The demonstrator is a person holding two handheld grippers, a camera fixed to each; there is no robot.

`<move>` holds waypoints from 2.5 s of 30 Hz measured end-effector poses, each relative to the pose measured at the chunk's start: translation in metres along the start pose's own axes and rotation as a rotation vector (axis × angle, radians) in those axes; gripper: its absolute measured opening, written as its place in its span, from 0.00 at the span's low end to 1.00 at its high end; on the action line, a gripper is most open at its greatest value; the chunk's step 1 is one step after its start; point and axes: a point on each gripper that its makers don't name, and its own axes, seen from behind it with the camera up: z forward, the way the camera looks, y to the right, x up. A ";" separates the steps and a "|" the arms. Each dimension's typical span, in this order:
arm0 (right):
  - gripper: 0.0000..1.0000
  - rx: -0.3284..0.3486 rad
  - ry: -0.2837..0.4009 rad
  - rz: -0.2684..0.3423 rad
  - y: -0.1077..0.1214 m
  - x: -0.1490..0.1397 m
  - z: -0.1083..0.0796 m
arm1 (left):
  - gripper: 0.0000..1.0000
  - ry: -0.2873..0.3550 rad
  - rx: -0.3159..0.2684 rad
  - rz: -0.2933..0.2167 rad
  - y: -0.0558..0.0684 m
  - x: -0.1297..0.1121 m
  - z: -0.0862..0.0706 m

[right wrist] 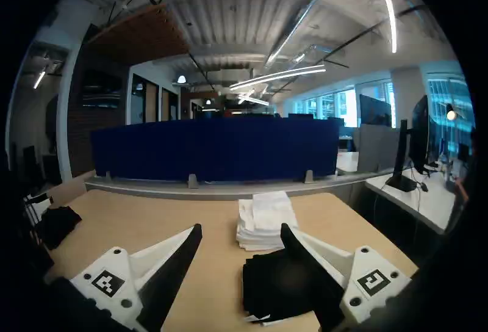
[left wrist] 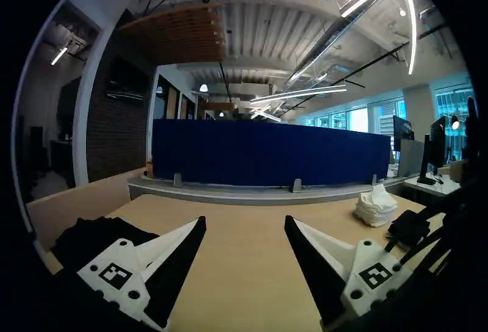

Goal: Fold towel

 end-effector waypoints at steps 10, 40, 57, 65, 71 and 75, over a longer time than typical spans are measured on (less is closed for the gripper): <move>1.00 -0.040 -0.034 -0.055 0.018 0.005 0.006 | 0.95 0.030 0.049 0.058 -0.008 -0.018 0.012; 1.00 0.011 -0.058 -0.108 -0.012 -0.023 0.042 | 0.96 0.027 0.073 0.082 -0.017 -0.087 0.028; 1.00 0.021 -0.055 -0.105 -0.012 -0.025 0.043 | 0.96 0.015 0.084 0.057 -0.024 -0.091 0.026; 1.00 0.049 -0.019 -0.096 -0.004 -0.014 0.039 | 0.96 0.015 0.084 0.059 -0.023 -0.091 0.026; 1.00 0.042 0.038 -0.049 0.012 -0.003 0.036 | 0.96 0.015 0.084 0.059 -0.023 -0.091 0.025; 1.00 0.047 0.063 0.002 0.022 -0.005 0.035 | 0.96 0.015 0.084 0.059 -0.023 -0.091 0.025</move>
